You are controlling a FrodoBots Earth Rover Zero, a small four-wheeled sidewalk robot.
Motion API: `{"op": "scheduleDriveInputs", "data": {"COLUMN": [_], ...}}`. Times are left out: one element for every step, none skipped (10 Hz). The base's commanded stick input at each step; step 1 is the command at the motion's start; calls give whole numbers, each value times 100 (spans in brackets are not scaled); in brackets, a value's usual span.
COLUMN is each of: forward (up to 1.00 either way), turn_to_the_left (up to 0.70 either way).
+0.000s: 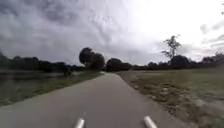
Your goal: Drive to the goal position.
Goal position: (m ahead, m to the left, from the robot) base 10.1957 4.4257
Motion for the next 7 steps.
{"op": "scheduleDriveInputs", "data": {"forward": [69,69,69,69,69,69,69], "turn_to_the_left": [3,3,3,3,3,4,22]}}
